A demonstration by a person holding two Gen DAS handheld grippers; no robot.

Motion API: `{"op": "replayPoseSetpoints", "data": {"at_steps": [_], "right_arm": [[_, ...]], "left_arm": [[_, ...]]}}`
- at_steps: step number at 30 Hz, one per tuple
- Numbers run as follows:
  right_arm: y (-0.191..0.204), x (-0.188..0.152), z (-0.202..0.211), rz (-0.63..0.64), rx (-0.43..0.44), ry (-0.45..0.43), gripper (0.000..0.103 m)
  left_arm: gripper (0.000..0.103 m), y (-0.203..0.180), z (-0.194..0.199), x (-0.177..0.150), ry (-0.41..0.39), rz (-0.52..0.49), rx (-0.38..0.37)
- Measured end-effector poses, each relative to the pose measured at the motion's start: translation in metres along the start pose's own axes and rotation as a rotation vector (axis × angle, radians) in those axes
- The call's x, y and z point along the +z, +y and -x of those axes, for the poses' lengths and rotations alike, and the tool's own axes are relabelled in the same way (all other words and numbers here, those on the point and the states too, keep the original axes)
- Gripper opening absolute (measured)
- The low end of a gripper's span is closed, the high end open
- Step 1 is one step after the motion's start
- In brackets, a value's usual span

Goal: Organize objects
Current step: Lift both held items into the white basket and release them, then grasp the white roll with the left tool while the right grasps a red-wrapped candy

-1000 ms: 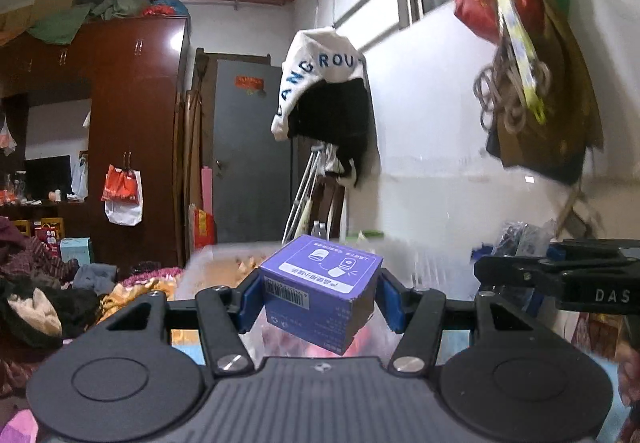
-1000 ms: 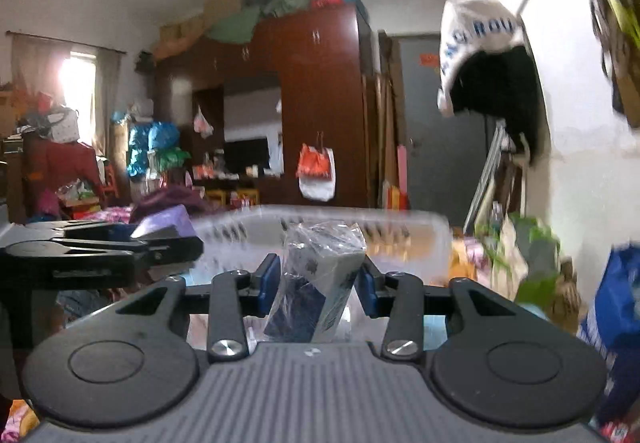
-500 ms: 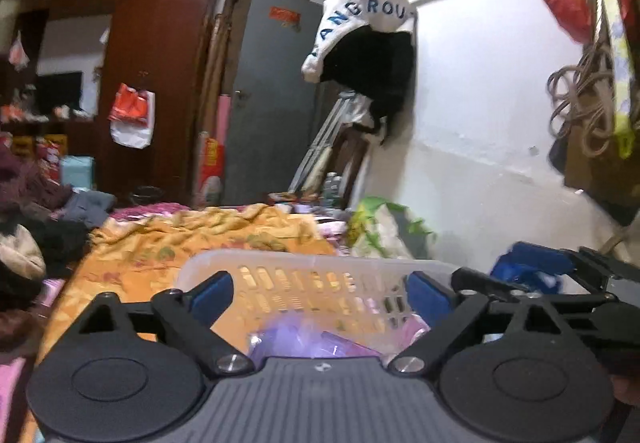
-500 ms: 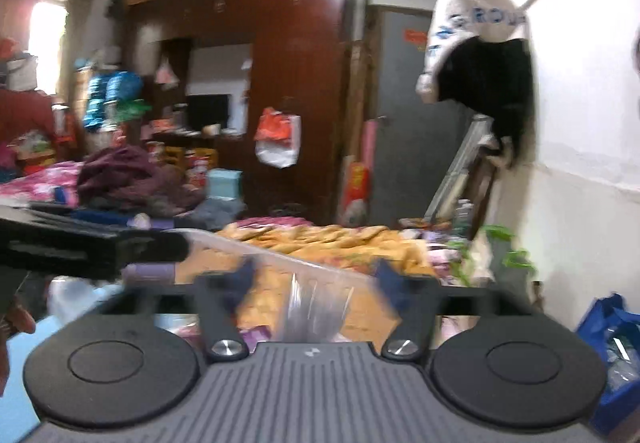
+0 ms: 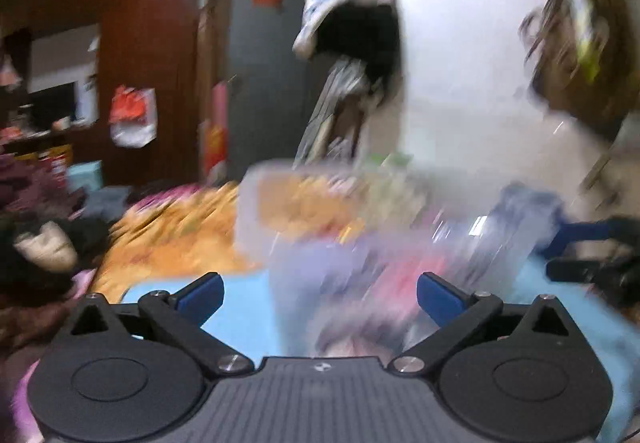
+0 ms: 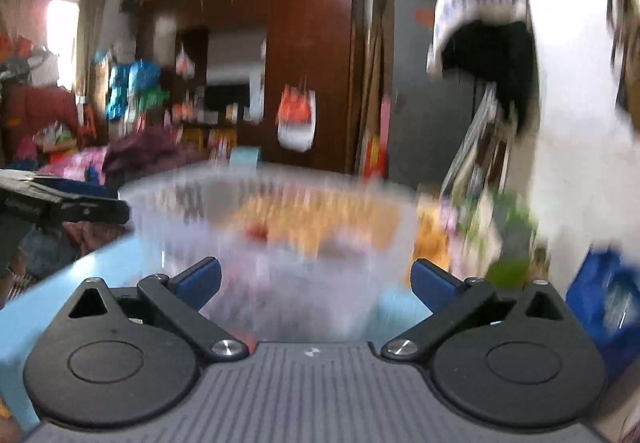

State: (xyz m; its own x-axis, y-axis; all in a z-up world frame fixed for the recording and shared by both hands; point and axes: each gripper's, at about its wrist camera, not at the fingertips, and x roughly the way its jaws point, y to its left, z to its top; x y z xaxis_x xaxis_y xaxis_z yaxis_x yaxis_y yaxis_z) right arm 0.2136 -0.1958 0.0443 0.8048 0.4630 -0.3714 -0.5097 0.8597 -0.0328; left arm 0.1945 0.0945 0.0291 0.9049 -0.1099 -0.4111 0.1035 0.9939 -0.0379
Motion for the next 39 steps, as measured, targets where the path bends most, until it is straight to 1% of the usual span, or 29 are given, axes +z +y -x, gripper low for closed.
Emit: {"op": "replayPoseSetpoints", "data": {"at_steps": [1,2,3,4,5,6,8,9,10,12,15,18,20,24,26,27,29,30,32,33,35,38,39], "right_arm": [[-0.004,-0.005,-0.009,-0.025,0.004,0.052,0.103],[-0.007,-0.012,-0.020,-0.055,0.000,0.111,0.103],[-0.011,-0.014,-0.030,-0.074,-0.007,0.152,0.103],[-0.012,-0.018,-0.037,-0.085,-0.016,0.180,0.103],[-0.013,-0.022,-0.042,-0.097,-0.020,0.190,0.103],[-0.013,-0.025,-0.046,-0.108,-0.016,0.192,0.103],[-0.010,-0.033,-0.050,-0.115,0.003,0.213,0.103],[-0.008,-0.035,-0.052,-0.114,0.011,0.223,0.103],[-0.006,-0.038,-0.053,-0.112,0.013,0.223,0.102],[-0.004,-0.040,-0.053,-0.100,0.010,0.224,0.100],[-0.003,-0.043,-0.052,-0.085,0.012,0.228,0.096],[-0.004,-0.051,-0.052,-0.084,0.030,0.239,0.086],[-0.004,-0.053,-0.052,-0.084,0.040,0.259,0.069],[-0.006,-0.054,-0.049,-0.090,0.047,0.241,0.063],[-0.005,-0.054,-0.051,-0.083,0.058,0.253,0.055],[-0.004,-0.055,-0.051,-0.080,0.064,0.253,0.053],[-0.003,-0.054,-0.050,-0.072,0.059,0.248,0.052],[-0.001,-0.055,-0.049,-0.064,0.050,0.244,0.052],[0.001,-0.055,-0.046,-0.048,0.042,0.232,0.052],[0.002,-0.054,-0.045,-0.044,0.038,0.225,0.052],[0.002,-0.054,-0.042,-0.039,0.029,0.209,0.052],[0.002,-0.053,-0.038,-0.048,0.035,0.189,0.052],[0.001,-0.053,-0.037,-0.054,0.039,0.185,0.052]], "left_arm": [[0.101,-0.001,-0.001,-0.008,0.019,0.002,0.021],[0.100,-0.002,-0.001,-0.015,0.026,0.012,0.016],[0.099,-0.002,-0.001,-0.019,0.027,0.026,-0.007],[0.095,-0.002,0.000,-0.022,0.025,0.043,-0.038],[0.092,-0.001,0.001,-0.025,0.018,0.062,-0.063],[0.084,-0.001,0.003,-0.026,0.016,0.080,-0.073],[0.079,-0.004,0.005,-0.031,0.023,0.082,-0.066],[0.079,-0.005,0.006,-0.034,0.026,0.080,-0.062],[0.078,-0.005,0.006,-0.037,0.031,0.083,-0.061],[0.073,-0.006,0.007,-0.046,0.042,0.094,-0.076],[0.073,-0.003,0.003,-0.057,0.053,0.123,-0.110],[0.073,-0.003,-0.002,-0.059,0.058,0.136,-0.101],[0.073,-0.005,-0.002,-0.060,0.063,0.127,-0.101],[0.073,-0.013,-0.002,-0.060,0.076,0.071,-0.080],[0.073,-0.016,-0.002,-0.061,0.080,0.051,-0.067],[0.073,-0.018,-0.002,-0.060,0.082,0.041,-0.062],[0.068,-0.021,-0.001,-0.060,0.082,0.015,-0.048],[0.057,-0.023,0.002,-0.060,0.072,0.000,-0.038],[0.045,-0.029,0.009,-0.061,0.043,-0.029,-0.029],[0.042,-0.030,0.011,-0.062,0.033,-0.038,-0.026],[0.040,-0.033,0.014,-0.062,0.027,-0.056,-0.015],[0.040,-0.037,0.016,-0.063,0.036,-0.084,-0.011],[0.044,-0.039,0.016,-0.063,0.041,-0.100,-0.008]]}}
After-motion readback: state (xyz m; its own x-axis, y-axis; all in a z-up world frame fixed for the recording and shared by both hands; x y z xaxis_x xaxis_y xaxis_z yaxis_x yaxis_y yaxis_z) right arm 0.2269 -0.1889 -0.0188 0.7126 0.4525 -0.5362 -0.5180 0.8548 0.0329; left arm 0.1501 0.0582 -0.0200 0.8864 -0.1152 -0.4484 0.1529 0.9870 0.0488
